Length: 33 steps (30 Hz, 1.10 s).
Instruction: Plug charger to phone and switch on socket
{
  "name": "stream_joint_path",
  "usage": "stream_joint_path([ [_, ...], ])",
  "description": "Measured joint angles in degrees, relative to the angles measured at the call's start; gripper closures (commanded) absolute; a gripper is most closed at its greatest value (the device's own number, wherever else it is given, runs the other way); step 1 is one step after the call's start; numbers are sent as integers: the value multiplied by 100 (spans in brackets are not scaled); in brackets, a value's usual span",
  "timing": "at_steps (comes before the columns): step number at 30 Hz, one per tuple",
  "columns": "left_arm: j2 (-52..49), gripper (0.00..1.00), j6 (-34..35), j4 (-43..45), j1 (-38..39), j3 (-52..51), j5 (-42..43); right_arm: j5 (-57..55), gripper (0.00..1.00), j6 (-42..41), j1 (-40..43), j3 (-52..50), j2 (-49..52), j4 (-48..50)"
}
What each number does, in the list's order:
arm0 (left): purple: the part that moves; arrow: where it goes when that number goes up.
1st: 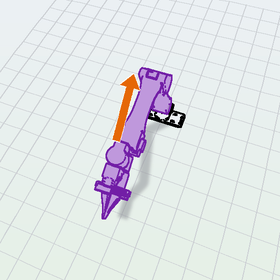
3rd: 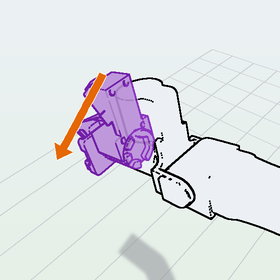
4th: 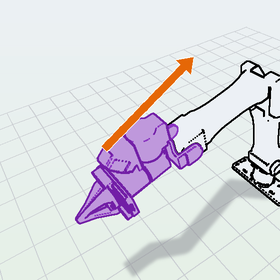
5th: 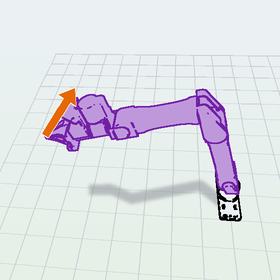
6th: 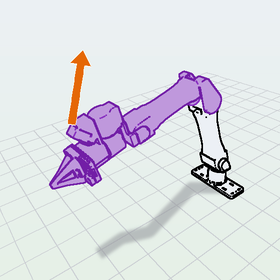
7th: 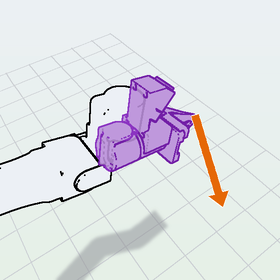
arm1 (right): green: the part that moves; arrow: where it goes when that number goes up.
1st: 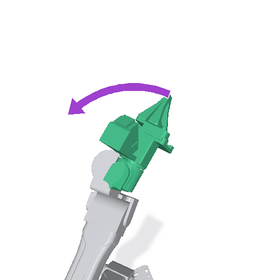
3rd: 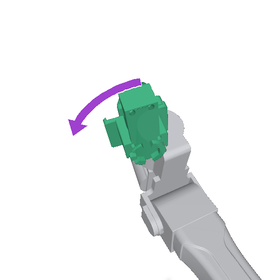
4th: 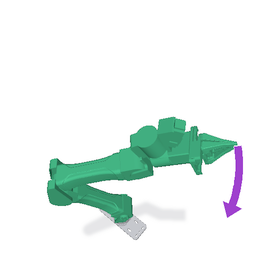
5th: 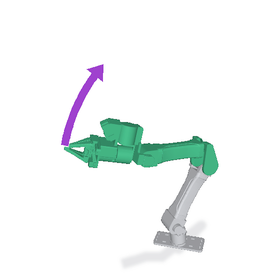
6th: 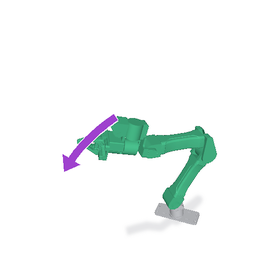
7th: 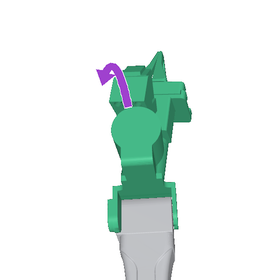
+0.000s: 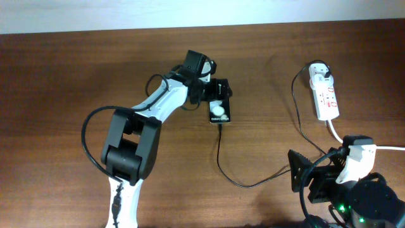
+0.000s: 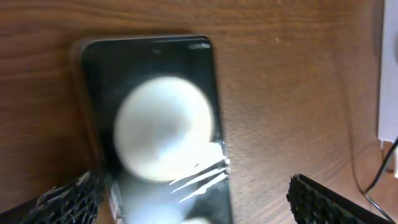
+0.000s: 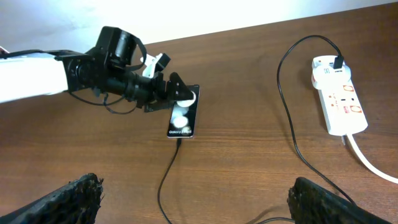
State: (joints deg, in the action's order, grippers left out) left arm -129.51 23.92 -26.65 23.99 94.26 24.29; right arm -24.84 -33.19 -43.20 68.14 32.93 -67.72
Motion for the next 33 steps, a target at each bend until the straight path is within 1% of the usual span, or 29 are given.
stream_joint_path([
  [4,39,1,-127,-382,-278,42,-94,0,1,-2,0,0,0,0],
  [7,74,1,-575,-623,-334,52,-214,0,1,-2,0,0,0,0],
  [9,125,1,-730,-780,-334,48,-468,0,1,-2,0,0,0,0],
  [11,179,1,-776,-850,-337,13,-721,0,1,2,0,0,0,0],
  [15,393,1,-796,-1005,-358,-203,-1523,0,1,0,0,0,0,0],
  [17,555,1,-813,-1071,-391,-334,-1749,0,1,0,0,0,0,2],
  [20,1071,1,-815,-1169,-411,-367,-1947,0,1,-2,0,0,0,2],
  [21,1311,1,-817,-1213,-409,-367,-2031,0,1,-2,0,0,0,-2],
  [22,1757,1,-815,-1349,-409,-367,-2173,0,1,-4,0,0,0,0],
  [24,2118,1,-822,-1480,-409,-365,-2308,0,1,-2,0,0,0,-2],
  [33,3598,1,-837,-2861,-409,-365,-3067,0,1,-4,0,0,0,0],
])
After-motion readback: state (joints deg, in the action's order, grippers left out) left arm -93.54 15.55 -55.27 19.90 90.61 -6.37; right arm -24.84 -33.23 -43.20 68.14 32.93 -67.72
